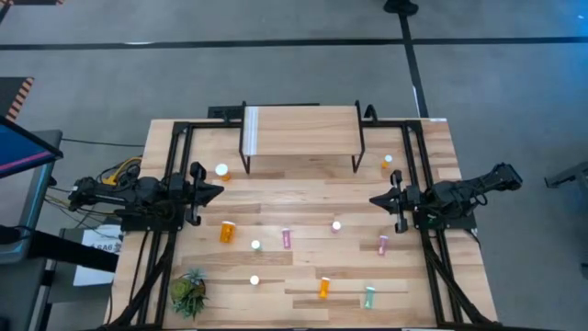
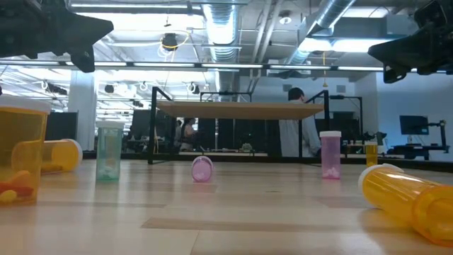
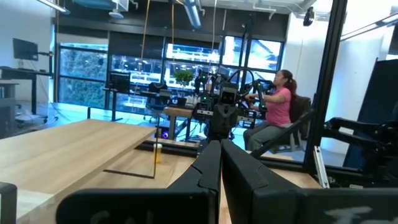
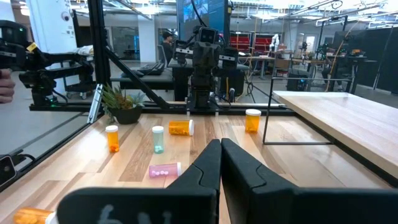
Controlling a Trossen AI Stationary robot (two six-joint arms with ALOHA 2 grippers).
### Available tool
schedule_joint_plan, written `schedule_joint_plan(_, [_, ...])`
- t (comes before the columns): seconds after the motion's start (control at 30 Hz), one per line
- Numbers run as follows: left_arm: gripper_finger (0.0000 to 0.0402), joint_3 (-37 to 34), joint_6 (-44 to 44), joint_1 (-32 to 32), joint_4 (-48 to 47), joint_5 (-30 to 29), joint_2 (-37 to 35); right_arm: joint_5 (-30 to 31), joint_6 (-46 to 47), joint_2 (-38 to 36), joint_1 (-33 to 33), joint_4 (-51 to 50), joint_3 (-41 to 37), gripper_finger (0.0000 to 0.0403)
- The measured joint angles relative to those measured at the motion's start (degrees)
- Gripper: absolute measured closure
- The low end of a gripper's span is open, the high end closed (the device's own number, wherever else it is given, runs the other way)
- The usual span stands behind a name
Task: Pick and place medicine bottles onto shelf by color
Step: Put the top large orange pill bottle on the shelf
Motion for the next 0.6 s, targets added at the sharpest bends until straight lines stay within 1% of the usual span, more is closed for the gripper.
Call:
schedule_joint_plan(0.3, [0.0401,0.0,-0.4,0.0,0.0,0.03,0.0,0.0,0.0,0.0,0.01,-0.01,0.02,0.037])
schedule_joint_plan(0.4, [0.0401,0.0,-2.44,0.0,-0.26,0.06,0.0,0.0,0.0,0.0,-0.02,0.0,0.0,0.037])
schedule_joint_plan(0.6, [0.0401,0.0,-6.73,0.0,-4.5,0.1,0.02,0.0,0.0,0.0,-0.02,0.0,0.0,0.037])
